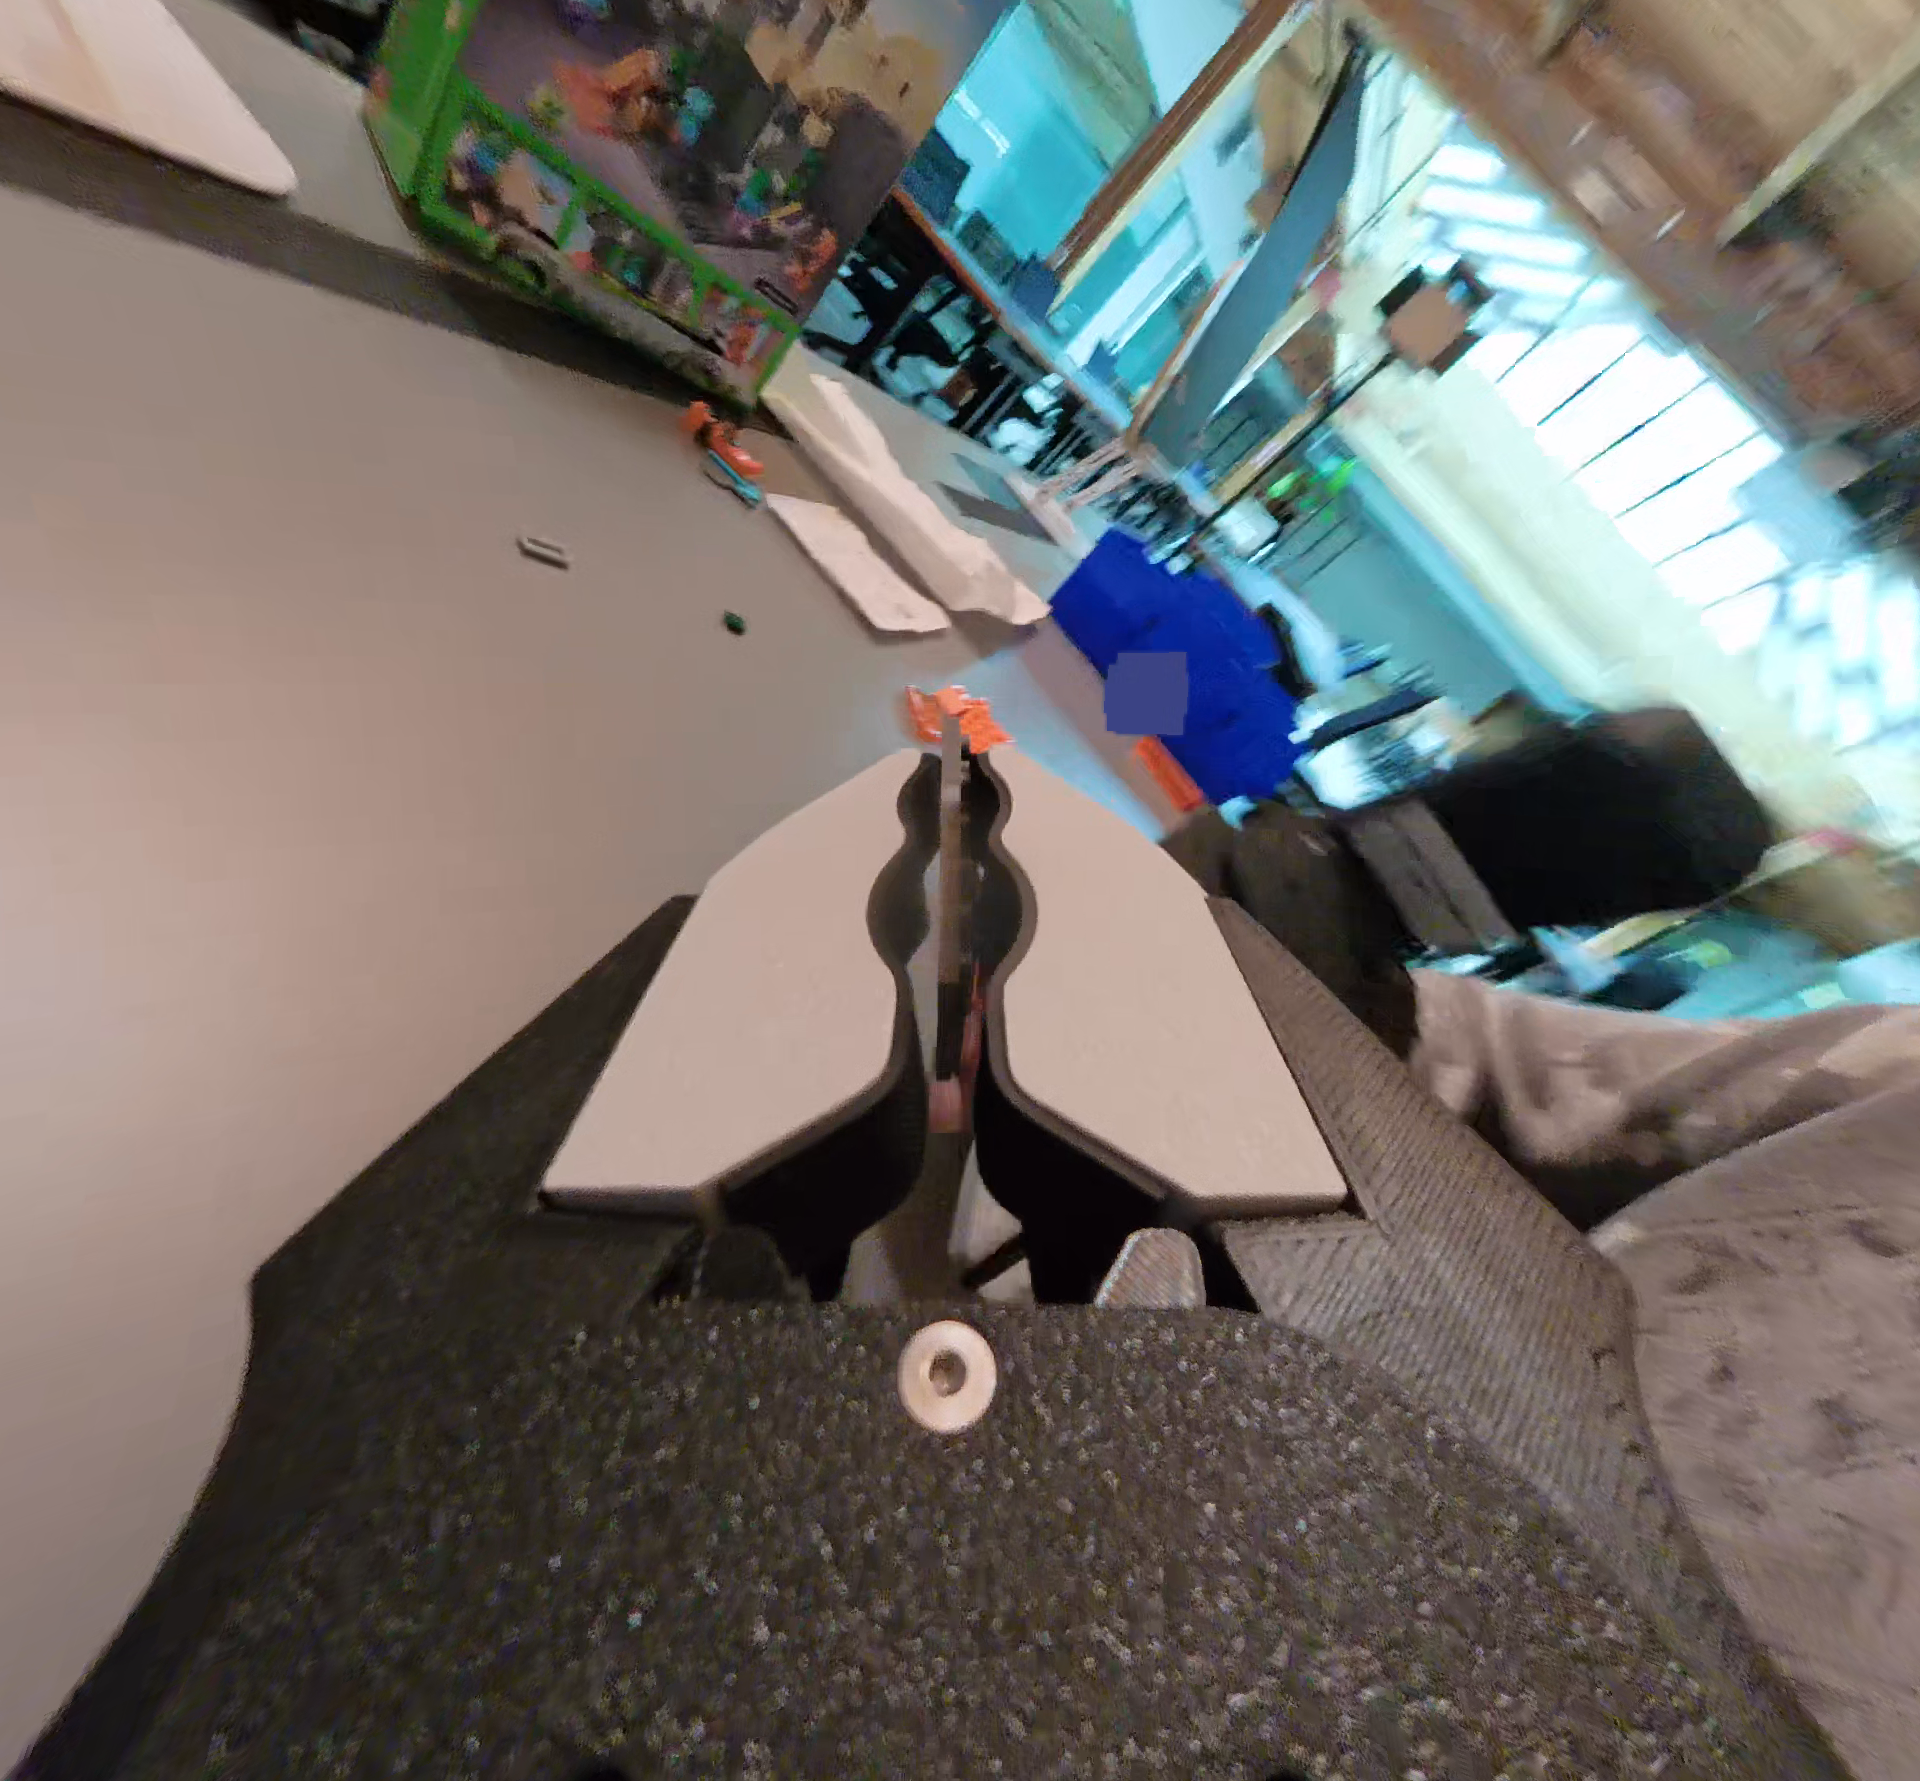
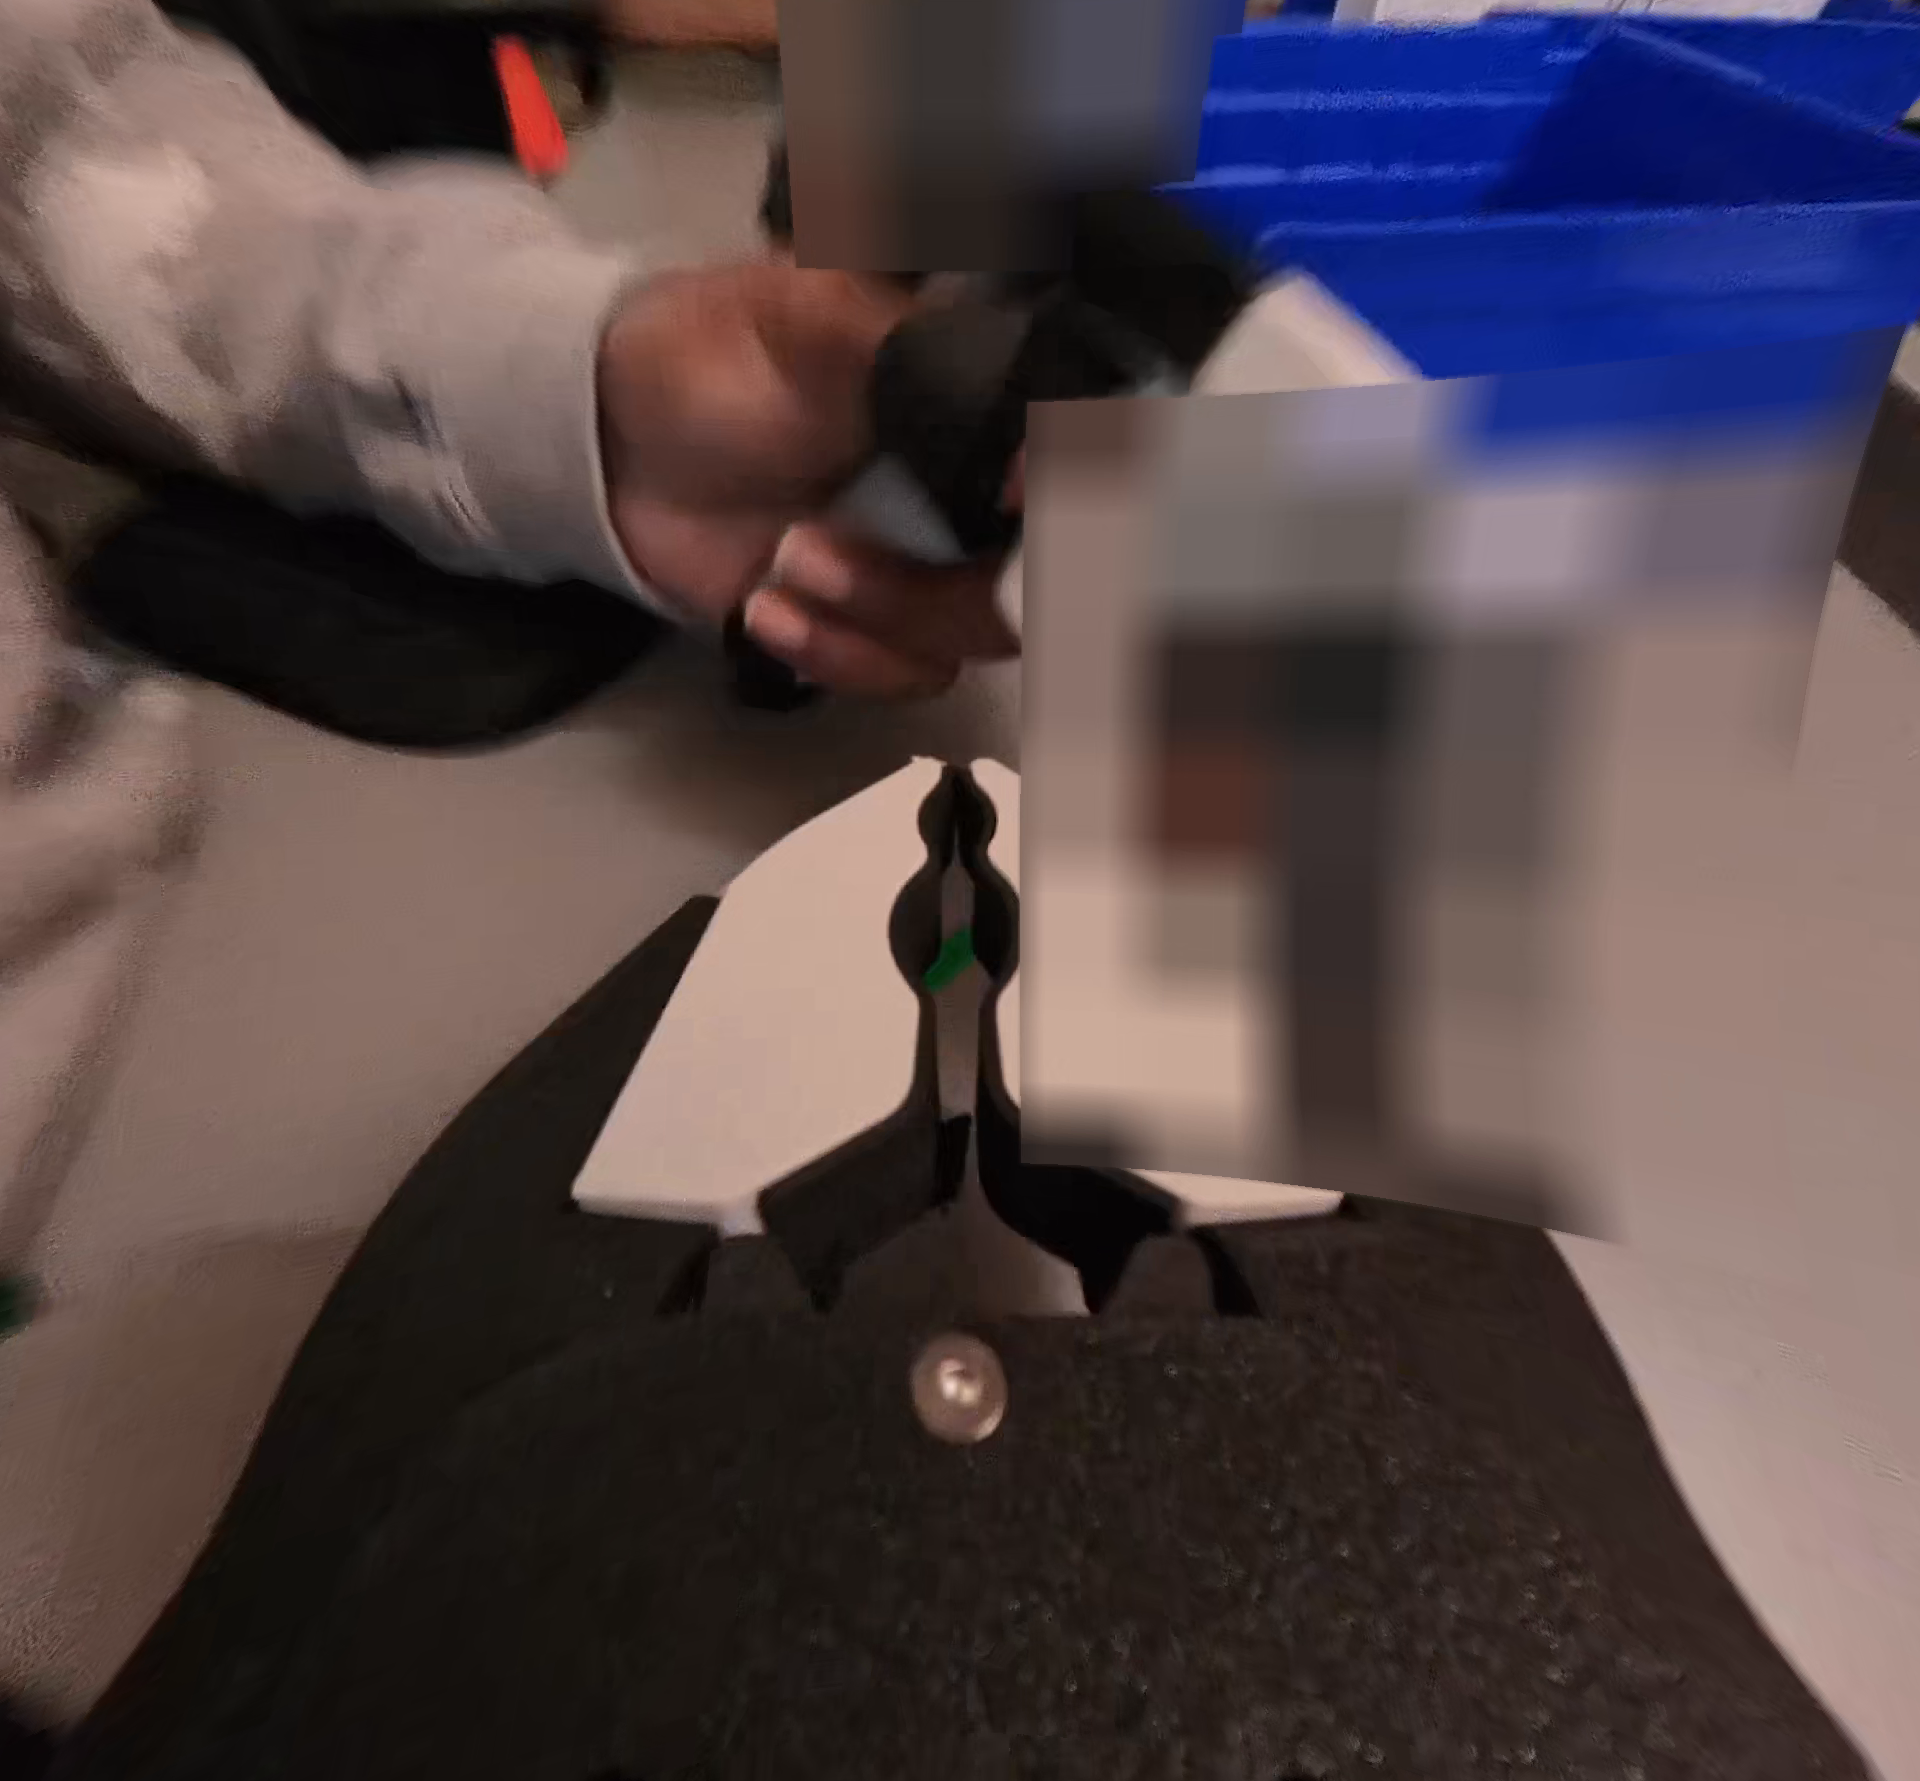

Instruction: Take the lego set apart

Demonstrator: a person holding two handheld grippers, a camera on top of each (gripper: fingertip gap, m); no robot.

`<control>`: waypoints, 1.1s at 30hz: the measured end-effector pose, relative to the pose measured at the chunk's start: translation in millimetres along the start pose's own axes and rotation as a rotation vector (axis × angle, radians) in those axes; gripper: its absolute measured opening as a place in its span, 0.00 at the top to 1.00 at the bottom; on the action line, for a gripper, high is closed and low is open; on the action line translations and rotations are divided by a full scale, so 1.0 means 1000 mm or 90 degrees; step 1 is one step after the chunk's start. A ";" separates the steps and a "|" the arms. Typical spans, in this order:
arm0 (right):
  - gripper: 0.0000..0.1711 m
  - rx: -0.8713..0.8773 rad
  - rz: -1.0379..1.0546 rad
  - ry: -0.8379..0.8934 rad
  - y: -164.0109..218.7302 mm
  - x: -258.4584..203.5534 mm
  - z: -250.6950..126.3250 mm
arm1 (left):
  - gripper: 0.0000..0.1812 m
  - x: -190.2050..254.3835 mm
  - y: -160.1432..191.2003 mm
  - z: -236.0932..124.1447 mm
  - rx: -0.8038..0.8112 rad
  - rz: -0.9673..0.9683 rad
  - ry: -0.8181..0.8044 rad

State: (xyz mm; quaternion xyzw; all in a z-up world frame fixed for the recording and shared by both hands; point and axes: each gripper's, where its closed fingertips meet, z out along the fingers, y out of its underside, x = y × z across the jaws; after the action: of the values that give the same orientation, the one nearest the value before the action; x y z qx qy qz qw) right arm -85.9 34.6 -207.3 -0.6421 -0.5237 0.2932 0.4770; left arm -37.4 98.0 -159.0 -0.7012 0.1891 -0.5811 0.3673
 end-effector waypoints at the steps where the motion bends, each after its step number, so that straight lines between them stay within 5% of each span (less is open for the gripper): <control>1: 1.00 -0.011 -0.089 0.065 0.000 0.007 0.000 | 0.97 -0.002 -0.003 0.000 -0.001 0.048 -0.027; 4: 1.00 0.047 -0.016 0.047 -0.019 0.019 -0.018 | 0.97 -0.010 -0.009 -0.010 0.018 0.035 -0.037; 12: 0.80 0.053 -0.032 0.176 -0.024 0.050 -0.026 | 0.97 -0.002 -0.008 -0.011 0.018 0.072 -0.032; 25: 0.84 0.049 0.018 0.151 -0.020 0.050 -0.025 | 0.97 0.001 0.002 -0.007 -0.007 0.093 -0.045; 33: 0.94 0.031 0.025 0.202 -0.013 0.058 -0.026 | 0.97 -0.001 0.008 -0.004 -0.030 0.117 -0.066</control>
State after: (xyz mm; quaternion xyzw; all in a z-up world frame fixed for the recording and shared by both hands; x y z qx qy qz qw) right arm -52.2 82.3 -178.8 -0.6787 -0.4219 0.2095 0.5635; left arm -40.1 92.8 -165.5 -0.7182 0.2470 -0.5037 0.4117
